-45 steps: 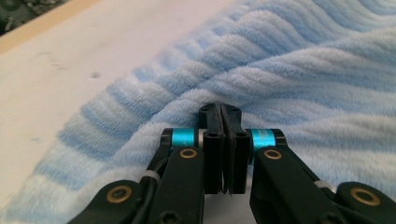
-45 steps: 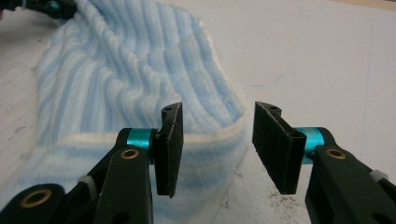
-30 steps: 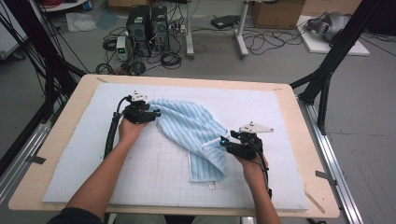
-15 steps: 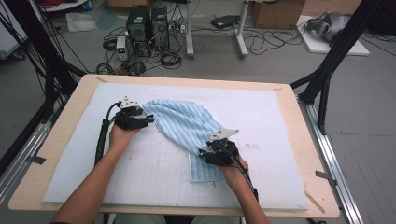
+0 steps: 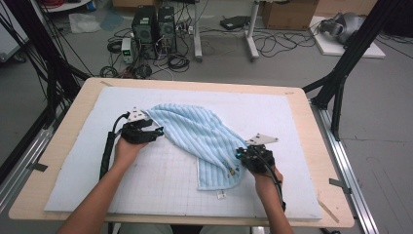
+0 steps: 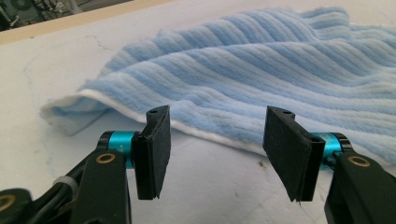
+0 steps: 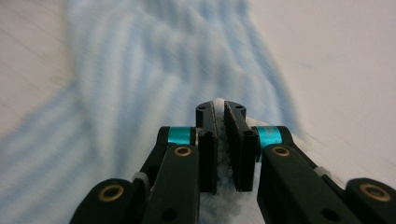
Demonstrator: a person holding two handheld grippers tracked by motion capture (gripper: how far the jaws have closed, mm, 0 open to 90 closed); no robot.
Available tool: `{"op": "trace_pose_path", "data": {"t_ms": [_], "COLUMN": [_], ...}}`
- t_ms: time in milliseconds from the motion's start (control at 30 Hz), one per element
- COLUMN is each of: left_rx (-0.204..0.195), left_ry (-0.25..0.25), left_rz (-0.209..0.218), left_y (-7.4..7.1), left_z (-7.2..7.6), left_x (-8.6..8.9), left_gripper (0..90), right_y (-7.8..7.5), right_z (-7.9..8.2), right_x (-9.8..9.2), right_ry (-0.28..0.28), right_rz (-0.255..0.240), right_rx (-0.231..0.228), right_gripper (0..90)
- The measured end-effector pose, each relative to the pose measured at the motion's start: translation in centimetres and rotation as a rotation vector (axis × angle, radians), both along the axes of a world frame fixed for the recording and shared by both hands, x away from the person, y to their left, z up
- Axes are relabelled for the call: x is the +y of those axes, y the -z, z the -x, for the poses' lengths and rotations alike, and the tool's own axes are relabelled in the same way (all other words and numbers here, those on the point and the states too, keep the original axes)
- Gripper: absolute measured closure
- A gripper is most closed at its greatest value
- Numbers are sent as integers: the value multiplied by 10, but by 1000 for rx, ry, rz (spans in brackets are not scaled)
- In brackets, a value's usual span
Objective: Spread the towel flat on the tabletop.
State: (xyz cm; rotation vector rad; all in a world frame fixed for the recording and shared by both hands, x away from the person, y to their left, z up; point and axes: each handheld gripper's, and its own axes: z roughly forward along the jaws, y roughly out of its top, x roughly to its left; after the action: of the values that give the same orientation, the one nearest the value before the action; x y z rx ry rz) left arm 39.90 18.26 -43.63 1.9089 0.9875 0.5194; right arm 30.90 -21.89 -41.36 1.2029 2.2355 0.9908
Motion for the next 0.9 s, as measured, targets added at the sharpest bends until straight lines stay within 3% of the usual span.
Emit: {"op": "trace_pose_path", "data": {"t_ms": [100, 133, 167, 233, 300, 367, 467, 533, 667, 800, 900], "left_rx": [7, 3, 0, -5, -5, -3, -9, -22, -49, -46, -58], "left_ry": [31, 35, 38, 35, 34, 26, 18, 13, -3, -7, -18], "left_rz": [-12, -16, -19, -15, -18, -13, 1, 15, 40, 68, 76], "left_y": [0, -1, -1, -2, -2, -2, -4, -6, -5, -1, -2], "left_z": [3, 4, 4, 5, 4, 4, 5, 5, 8, 12, 16], "left_x": [-5, -6, -6, -7, -5, -3, 2, 6, 18, 30, 39], "left_gripper": [431, 437, 439, 440, 439, 439, 438, 426, 402, 359, 326], "right_y": [6, 9, 10, 8, 2, -1, -2, 0, 0, 7, 17], "right_z": [5, 7, 8, 10, 13, 14, 13, 13, 13, 10, 7], "right_x": [-21, -26, -31, -36, -30, -20, 1, 20, 50, 77, 95], "right_ry": [75, 110, 132, 144, 99, 49, -28, -85, -170, -243, -288], "right_rz": [70, 137, 148, 77, -2, -44, -141, -175, -183, -171, -136], "right_rx": [18, 25, 33, 32, -5, -24, -22, -25, -19, 31, 81], "right_gripper": [828, 796, 733, 659, 615, 589, 575, 577, 614, 645, 639]}}
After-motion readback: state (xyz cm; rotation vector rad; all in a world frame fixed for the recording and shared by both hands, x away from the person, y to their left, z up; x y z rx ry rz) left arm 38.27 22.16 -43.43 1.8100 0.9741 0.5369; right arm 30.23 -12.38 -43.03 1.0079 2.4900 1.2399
